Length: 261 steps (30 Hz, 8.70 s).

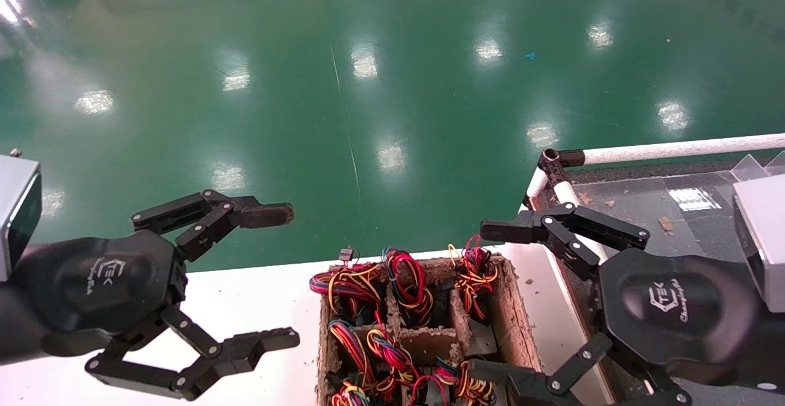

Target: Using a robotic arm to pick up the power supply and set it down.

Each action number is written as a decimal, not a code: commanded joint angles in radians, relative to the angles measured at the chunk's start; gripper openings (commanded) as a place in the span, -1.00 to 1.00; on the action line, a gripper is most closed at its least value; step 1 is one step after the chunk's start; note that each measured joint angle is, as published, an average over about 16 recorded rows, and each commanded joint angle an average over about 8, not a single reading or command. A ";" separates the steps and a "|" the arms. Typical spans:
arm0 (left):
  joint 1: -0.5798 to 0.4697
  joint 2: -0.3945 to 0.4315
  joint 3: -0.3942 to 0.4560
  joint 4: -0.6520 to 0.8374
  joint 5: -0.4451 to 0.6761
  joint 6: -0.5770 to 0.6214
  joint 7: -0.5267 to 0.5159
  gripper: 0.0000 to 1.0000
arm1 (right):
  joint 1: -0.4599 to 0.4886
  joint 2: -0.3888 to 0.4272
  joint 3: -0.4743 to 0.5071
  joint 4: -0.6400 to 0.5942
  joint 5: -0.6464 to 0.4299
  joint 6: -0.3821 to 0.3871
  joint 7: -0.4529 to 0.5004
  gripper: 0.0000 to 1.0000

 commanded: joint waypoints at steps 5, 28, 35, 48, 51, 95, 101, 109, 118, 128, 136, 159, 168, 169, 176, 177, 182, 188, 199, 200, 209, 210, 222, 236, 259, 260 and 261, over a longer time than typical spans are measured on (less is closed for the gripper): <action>0.000 0.000 0.000 0.000 0.000 0.000 0.000 1.00 | 0.000 0.000 0.000 0.000 0.000 0.000 0.000 1.00; 0.000 0.000 0.000 0.000 0.000 0.000 0.000 -1.00 | 0.000 0.000 0.000 0.000 0.000 0.000 0.000 1.00; 0.000 0.000 0.000 0.000 0.000 0.000 0.000 -1.00 | 0.000 0.000 0.000 0.000 0.000 0.000 0.000 1.00; 0.000 0.000 0.000 0.000 0.000 0.000 0.000 -1.00 | 0.000 0.000 0.000 0.000 0.000 0.000 0.000 1.00; 0.000 0.000 0.000 0.000 0.000 0.000 0.000 -1.00 | 0.000 0.000 0.000 0.000 0.000 0.000 0.000 1.00; 0.000 0.000 0.000 0.000 0.000 0.000 0.000 1.00 | -0.007 0.011 -0.052 0.032 -0.140 0.045 0.009 1.00; 0.000 0.000 0.000 0.000 0.000 0.000 0.000 1.00 | 0.007 -0.008 -0.122 0.052 -0.299 0.079 0.037 0.66; 0.000 0.000 0.000 0.000 0.000 0.000 0.000 1.00 | 0.016 -0.060 -0.193 0.051 -0.457 0.131 0.061 -1.00; 0.000 0.000 0.000 0.000 0.000 0.000 0.000 1.00 | -0.009 -0.097 -0.213 0.057 -0.534 0.209 0.045 -1.00; 0.000 0.000 0.000 0.000 0.000 0.000 0.000 1.00 | -0.023 -0.117 -0.217 0.062 -0.573 0.257 0.009 -1.00; 0.000 0.000 0.000 0.000 0.000 0.000 0.000 1.00 | -0.033 -0.114 -0.216 0.061 -0.571 0.259 0.001 -1.00; 0.000 0.000 0.000 0.000 0.000 0.000 0.000 1.00 | -0.073 -0.040 -0.126 0.068 -0.416 0.242 -0.047 -1.00; 0.000 0.000 0.000 0.000 0.000 0.000 0.000 1.00 | -0.030 0.058 -0.004 0.071 -0.229 0.172 -0.088 -1.00; 0.000 0.000 0.000 0.000 0.000 0.000 0.000 1.00 | -0.022 0.071 0.013 0.071 -0.209 0.167 -0.093 -1.00; 0.000 0.000 0.000 0.000 0.000 0.000 0.000 1.00 | 0.030 0.151 0.125 0.067 -0.121 0.182 -0.145 -1.00; 0.000 0.000 0.000 0.000 0.000 0.000 0.000 1.00 | 0.034 0.158 0.138 0.067 -0.119 0.192 -0.155 -1.00; 0.000 0.000 0.000 0.000 0.000 0.000 0.000 1.00 | 0.037 0.173 0.183 0.064 -0.144 0.267 -0.218 -1.00; 0.000 0.000 0.000 0.000 0.000 0.000 0.000 1.00 | 0.016 0.166 0.196 0.049 -0.237 0.396 -0.280 -1.00; 0.000 0.000 0.000 0.000 0.000 0.000 0.000 1.00 | -0.001 0.126 0.162 -0.010 -0.427 0.604 -0.337 -1.00; 0.000 0.000 0.000 0.000 0.000 0.000 0.000 1.00 | 0.002 0.120 0.156 -0.016 -0.442 0.616 -0.340 -1.00; 0.000 0.000 0.000 0.000 0.000 0.000 0.000 1.00 | 0.082 0.031 0.081 -0.118 -0.541 0.641 -0.356 -1.00; 0.000 0.000 0.000 0.000 0.000 0.000 0.000 1.00 | 0.096 0.019 0.073 -0.130 -0.551 0.639 -0.360 -1.00; 0.000 0.000 0.000 0.000 0.000 0.000 0.000 1.00 | 0.232 -0.103 0.004 -0.245 -0.623 0.625 -0.410 -1.00; 0.000 0.000 0.000 0.000 0.000 0.000 0.000 1.00 | 0.272 -0.132 -0.010 -0.307 -0.625 0.593 -0.438 1.00; 0.000 0.000 0.000 0.000 0.000 0.000 0.000 1.00 | 0.302 -0.108 -0.011 -0.383 -0.580 0.486 -0.411 1.00; 0.000 0.000 0.000 0.000 0.000 0.000 0.000 1.00 | 0.302 -0.108 -0.010 -0.385 -0.577 0.484 -0.412 1.00; 0.000 0.000 0.000 0.000 0.000 0.000 0.000 1.00 | 0.302 -0.108 -0.010 -0.387 -0.576 0.481 -0.412 1.00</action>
